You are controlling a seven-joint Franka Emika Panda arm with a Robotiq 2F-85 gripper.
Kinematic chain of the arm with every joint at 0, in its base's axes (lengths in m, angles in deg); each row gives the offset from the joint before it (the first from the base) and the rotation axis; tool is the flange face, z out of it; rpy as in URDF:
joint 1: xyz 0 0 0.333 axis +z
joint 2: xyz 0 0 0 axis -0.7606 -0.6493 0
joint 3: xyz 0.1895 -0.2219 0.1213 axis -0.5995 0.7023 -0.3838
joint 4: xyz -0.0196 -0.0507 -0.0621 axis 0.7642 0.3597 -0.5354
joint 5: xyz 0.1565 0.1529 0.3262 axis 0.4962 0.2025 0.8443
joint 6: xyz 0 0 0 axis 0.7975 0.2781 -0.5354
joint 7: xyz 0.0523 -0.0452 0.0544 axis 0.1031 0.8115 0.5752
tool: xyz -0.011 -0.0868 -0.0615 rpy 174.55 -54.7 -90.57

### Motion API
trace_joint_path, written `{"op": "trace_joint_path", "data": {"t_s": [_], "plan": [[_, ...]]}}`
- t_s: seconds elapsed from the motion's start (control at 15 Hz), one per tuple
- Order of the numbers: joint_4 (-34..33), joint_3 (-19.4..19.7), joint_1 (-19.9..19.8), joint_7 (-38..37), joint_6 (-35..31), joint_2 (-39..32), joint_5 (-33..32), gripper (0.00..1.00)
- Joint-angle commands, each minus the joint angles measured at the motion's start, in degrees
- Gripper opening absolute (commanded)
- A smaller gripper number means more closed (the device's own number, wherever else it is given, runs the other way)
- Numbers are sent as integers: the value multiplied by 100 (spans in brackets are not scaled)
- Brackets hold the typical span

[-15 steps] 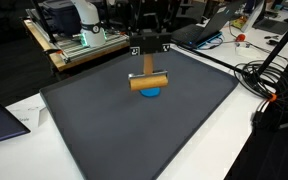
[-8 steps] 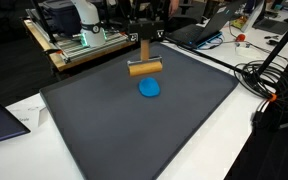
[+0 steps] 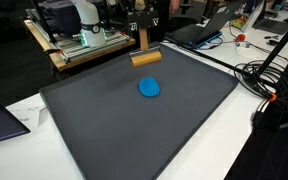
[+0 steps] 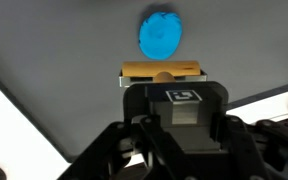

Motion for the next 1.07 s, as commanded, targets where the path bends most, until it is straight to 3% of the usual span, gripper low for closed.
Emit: {"op": "trace_joint_path", "data": {"t_s": [0.0,0.4,0.6,0.73,0.8,1.0], "plan": [[1451,-18,0,424,-987,1092,179,23],[3090,327,358,1629,-2587,1779,871,23],[3455,779,942,2407,-3285,1801,1466,23],[3261,1214,1475,3000,-3362,1629,1997,23],[3260,861,1042,2410,-3199,1526,1465,48],[3249,1133,1373,2788,-3259,1510,1777,48]]}}
